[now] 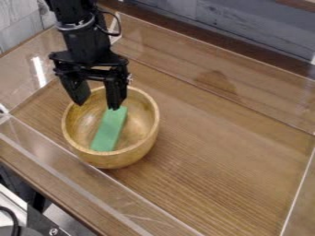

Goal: Remove the green block from inside the brown bowl and put it on the table

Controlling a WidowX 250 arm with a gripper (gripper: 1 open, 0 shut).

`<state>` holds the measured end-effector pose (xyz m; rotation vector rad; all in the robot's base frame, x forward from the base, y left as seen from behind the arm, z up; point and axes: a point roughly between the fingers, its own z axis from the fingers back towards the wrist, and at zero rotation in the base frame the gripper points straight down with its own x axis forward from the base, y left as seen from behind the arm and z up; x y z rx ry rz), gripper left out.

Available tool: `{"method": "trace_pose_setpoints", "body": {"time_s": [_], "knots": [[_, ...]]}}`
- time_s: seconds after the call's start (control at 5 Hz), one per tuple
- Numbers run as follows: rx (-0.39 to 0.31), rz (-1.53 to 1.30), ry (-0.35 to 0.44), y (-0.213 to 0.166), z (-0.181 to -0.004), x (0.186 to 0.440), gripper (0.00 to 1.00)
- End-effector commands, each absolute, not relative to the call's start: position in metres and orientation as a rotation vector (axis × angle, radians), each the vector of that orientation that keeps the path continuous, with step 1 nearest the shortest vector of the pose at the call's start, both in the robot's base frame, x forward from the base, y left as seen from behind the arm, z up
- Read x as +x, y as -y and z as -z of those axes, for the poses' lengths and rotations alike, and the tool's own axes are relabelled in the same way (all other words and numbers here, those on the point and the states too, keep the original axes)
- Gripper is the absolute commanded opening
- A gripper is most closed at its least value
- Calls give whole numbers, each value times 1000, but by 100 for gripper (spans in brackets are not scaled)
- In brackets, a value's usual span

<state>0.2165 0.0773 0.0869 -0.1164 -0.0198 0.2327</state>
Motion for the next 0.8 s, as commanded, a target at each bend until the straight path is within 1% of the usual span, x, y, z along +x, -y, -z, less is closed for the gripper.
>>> {"method": "trace_pose_setpoints", "body": {"time_s": [0.0,0.6], "knots": [[-110,-229,62,-79,-96,227,100],[-130,-238,71,-75,-96,232,100]]}}
